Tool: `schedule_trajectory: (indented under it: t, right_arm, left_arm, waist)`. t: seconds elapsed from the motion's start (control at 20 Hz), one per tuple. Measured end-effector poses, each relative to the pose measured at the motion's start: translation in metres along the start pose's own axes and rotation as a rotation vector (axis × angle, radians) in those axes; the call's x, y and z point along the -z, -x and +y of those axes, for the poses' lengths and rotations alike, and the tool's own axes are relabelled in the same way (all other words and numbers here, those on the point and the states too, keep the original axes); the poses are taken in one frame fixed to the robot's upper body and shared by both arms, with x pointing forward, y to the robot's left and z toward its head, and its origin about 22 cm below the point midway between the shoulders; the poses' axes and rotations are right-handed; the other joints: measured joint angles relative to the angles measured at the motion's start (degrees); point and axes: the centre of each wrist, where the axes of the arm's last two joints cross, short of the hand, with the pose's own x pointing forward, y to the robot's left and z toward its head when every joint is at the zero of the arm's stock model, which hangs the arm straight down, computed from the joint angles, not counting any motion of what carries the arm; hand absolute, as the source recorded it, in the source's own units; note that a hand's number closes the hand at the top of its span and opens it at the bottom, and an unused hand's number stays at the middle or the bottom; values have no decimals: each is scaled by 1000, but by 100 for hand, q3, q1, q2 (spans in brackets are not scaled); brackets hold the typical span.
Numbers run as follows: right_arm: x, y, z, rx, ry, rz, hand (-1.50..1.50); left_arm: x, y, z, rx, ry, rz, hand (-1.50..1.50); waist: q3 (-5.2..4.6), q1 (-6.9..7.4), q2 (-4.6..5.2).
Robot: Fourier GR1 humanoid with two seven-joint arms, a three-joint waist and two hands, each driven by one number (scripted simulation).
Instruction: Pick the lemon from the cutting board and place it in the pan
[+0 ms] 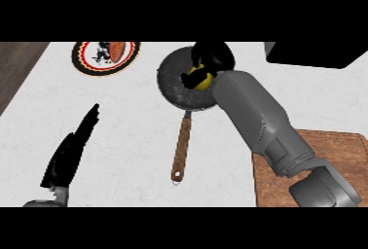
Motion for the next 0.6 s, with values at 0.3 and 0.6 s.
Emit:
schedule_trajectory:
  t: [0.3, 0.6]
  right_arm:
    - [-2, 17, 14, 220, -150, 135, -150]
    - [-2, 23, 14, 471, -120, 149, -150]
  left_arm:
    - [5, -8, -6, 0, 21, -25, 0]
    - [9, -8, -6, 2, 42, -26, 0]
  waist:
    - [9, 175, 69]
    - [13, 274, 81]
